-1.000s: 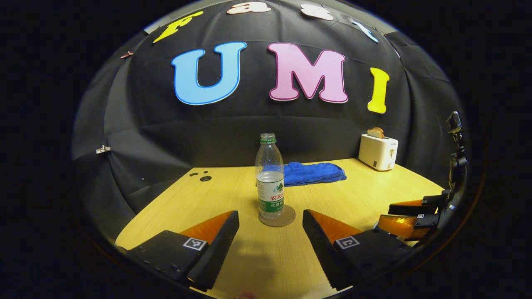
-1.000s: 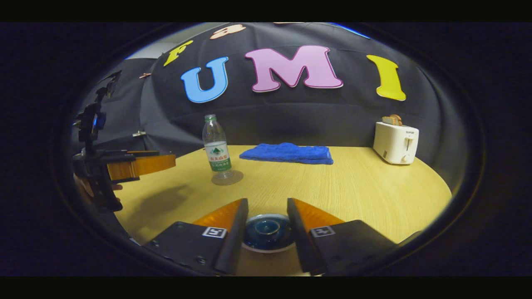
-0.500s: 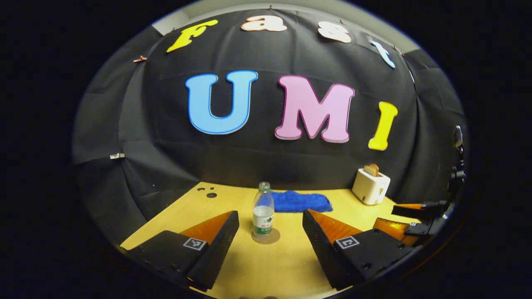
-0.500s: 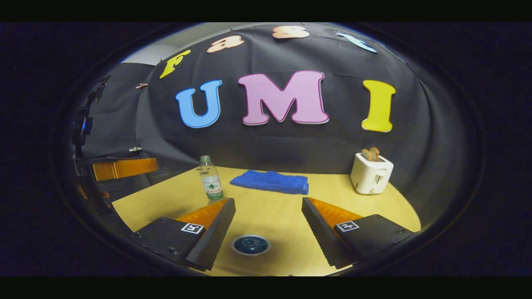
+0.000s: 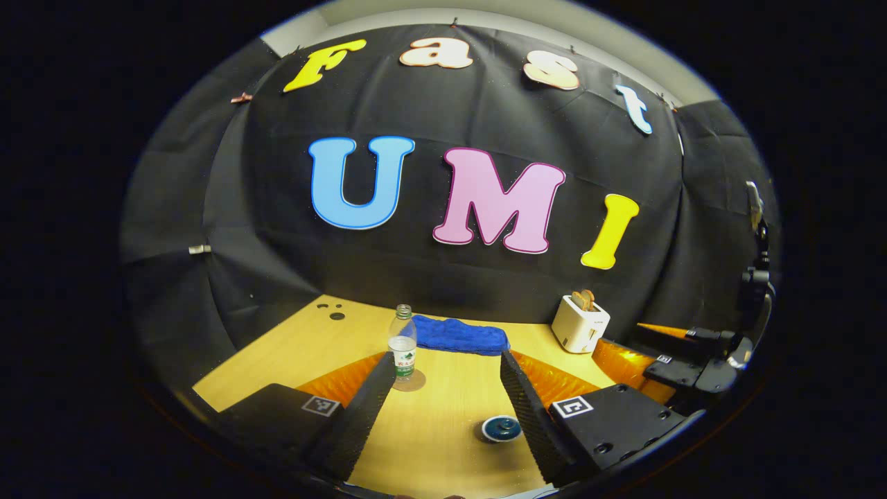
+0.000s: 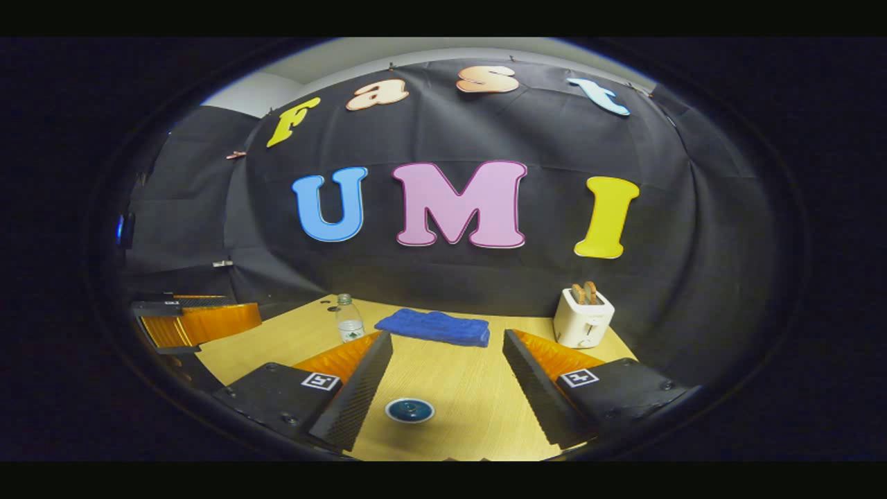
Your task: Open the teacup lid with one hand, grasp the water bottle and pour water into the teacup with the other hand; after pouring, place the water bottle on the coaster and then close the teacup lid.
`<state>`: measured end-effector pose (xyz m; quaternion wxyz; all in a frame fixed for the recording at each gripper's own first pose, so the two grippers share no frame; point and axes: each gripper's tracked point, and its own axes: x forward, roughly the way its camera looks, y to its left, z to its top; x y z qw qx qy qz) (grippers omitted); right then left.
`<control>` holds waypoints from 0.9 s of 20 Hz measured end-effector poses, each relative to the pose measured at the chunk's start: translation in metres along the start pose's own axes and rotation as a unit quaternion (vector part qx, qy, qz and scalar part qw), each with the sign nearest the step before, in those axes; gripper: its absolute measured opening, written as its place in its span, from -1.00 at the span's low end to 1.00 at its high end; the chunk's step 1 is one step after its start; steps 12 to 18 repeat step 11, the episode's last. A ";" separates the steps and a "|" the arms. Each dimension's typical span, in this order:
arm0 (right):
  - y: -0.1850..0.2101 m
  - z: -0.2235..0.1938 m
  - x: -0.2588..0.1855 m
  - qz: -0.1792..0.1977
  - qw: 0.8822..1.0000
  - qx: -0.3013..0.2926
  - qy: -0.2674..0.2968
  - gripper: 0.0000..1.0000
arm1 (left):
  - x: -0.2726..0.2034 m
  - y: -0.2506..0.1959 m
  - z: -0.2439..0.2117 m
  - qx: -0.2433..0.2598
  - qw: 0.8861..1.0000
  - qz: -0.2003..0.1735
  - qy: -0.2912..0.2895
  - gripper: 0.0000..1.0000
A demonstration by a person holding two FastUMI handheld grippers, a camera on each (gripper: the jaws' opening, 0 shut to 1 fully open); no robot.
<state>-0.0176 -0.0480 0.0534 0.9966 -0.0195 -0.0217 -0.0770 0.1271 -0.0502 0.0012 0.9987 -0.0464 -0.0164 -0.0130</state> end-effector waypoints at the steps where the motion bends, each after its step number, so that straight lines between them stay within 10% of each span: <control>1: 0.001 0.002 -0.009 -0.004 1.000 0.000 0.000 0.97 | -0.008 0.005 0.000 0.009 1.000 0.003 -0.003 0.91; 18: 0.023 0.026 -0.043 -0.040 0.999 0.020 0.002 0.97 | -0.043 0.049 0.008 -0.014 1.000 0.000 0.001 0.91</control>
